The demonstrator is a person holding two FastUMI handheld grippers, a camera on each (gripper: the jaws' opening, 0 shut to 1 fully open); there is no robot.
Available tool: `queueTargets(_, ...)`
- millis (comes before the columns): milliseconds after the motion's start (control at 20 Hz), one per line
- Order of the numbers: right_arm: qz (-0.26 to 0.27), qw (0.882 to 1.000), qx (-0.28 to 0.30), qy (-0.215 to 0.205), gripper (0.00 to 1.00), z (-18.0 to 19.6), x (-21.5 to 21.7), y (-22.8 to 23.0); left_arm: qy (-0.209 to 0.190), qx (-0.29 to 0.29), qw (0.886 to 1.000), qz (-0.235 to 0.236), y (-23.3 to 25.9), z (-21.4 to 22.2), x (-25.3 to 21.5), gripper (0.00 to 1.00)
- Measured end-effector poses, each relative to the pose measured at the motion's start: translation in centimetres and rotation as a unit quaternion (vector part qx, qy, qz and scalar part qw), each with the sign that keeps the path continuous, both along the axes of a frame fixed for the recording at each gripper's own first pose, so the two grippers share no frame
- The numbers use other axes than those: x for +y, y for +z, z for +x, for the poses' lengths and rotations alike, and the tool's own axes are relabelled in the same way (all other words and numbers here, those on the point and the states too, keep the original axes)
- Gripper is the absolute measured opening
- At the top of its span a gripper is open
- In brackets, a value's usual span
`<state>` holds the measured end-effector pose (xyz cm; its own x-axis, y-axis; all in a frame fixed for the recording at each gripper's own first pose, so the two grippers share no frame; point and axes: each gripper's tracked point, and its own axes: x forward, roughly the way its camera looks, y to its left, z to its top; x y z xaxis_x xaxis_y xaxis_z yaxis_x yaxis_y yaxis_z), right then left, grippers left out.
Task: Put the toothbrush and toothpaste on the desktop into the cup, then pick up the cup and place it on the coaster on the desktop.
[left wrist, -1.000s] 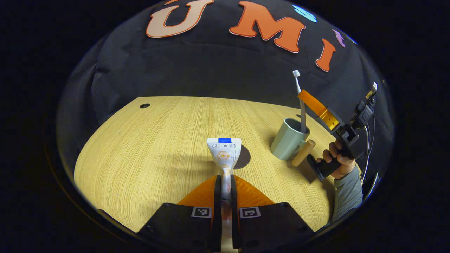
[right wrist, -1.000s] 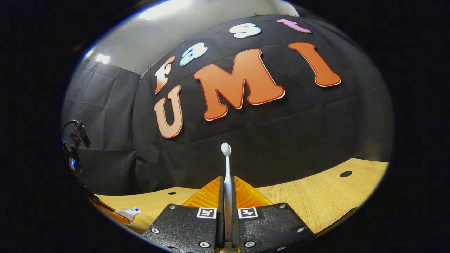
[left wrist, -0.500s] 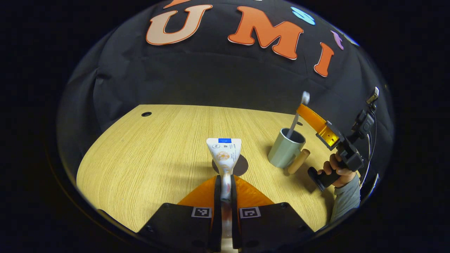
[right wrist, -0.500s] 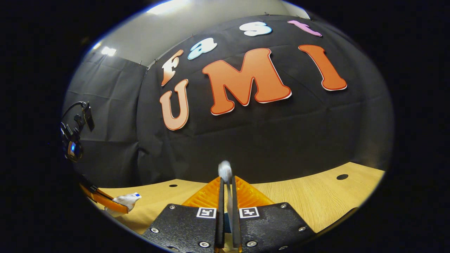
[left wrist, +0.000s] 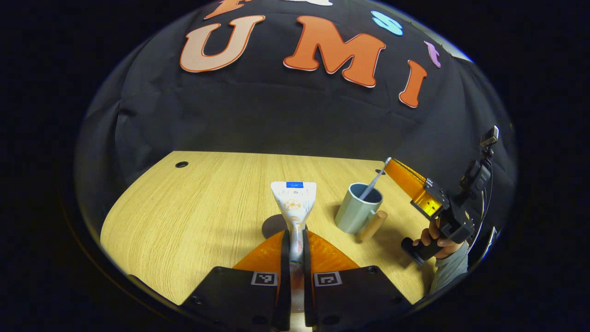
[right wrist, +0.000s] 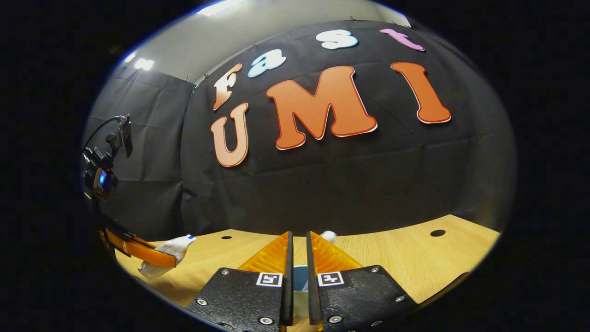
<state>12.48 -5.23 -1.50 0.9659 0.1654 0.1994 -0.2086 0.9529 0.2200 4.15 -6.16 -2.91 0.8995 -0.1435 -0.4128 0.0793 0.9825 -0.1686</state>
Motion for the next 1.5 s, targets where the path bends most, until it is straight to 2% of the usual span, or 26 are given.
queueTargets(500, -0.032, 0.999, 0.021, 0.0, 0.51, -4.0, -1.1, -1.4, -0.027, -0.065, 0.997, -0.013, 2.6, 5.5, -2.5, 0.15)
queueTargets(750, -0.042, 0.999, 0.034, -0.005, 0.59, -6.0, -1.5, -2.8, -0.04, -0.091, 0.995, -0.017, 3.4, 7.3, -4.2, 0.15)
queueTargets(950, -0.036, 0.998, 0.04, -0.009, 0.66, -7.2, -2.0, -3.3, -0.057, -0.094, 0.993, -0.042, 3.1, 8.2, -6.4, 0.15)
queueTargets(1500, -0.038, 0.997, 0.055, -0.028, 0.78, -9.3, -3.5, -4.3, -0.087, -0.163, 0.98, -0.066, 5.7, 12.6, -10.3, 0.14)
